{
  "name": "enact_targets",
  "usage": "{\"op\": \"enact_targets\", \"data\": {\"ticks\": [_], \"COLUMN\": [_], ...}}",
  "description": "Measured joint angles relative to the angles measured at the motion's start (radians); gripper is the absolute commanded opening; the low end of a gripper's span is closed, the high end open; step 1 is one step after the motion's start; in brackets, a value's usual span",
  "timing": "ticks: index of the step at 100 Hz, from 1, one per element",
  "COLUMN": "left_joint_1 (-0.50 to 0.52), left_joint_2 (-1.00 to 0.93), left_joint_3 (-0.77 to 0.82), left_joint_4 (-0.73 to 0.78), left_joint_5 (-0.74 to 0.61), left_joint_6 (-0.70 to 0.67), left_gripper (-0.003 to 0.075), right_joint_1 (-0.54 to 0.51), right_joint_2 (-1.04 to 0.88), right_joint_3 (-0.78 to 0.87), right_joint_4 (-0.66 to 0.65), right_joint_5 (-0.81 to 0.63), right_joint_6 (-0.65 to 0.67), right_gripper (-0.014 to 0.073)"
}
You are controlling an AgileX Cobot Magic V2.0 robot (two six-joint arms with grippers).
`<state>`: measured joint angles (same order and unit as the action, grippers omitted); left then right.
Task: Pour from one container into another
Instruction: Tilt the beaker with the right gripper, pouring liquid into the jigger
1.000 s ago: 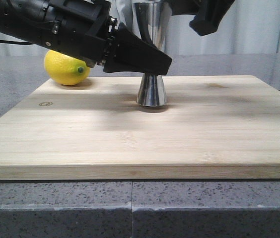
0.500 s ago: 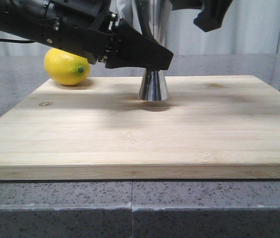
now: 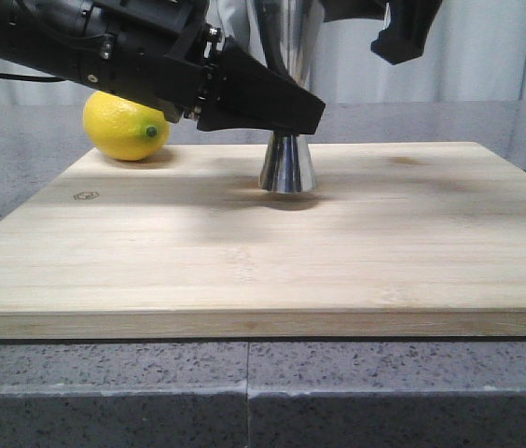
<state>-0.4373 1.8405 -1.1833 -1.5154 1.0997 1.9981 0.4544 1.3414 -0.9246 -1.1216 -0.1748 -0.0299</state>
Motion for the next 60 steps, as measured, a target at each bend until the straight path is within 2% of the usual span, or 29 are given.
{"op": "enact_targets", "data": {"ticks": [60], "left_joint_1": [0.000], "left_joint_2": [0.000], "left_joint_3": [0.000], "left_joint_4": [0.002], "left_joint_5": [0.006], "left_joint_6": [-0.001], "left_gripper": [0.0104], "right_joint_1": [0.000], "right_joint_2": [0.000], "right_joint_3": [-0.008], "right_joint_4": [-0.034], "right_joint_5": [0.027], "right_joint_6": [0.000], "right_gripper": [0.0247]}}
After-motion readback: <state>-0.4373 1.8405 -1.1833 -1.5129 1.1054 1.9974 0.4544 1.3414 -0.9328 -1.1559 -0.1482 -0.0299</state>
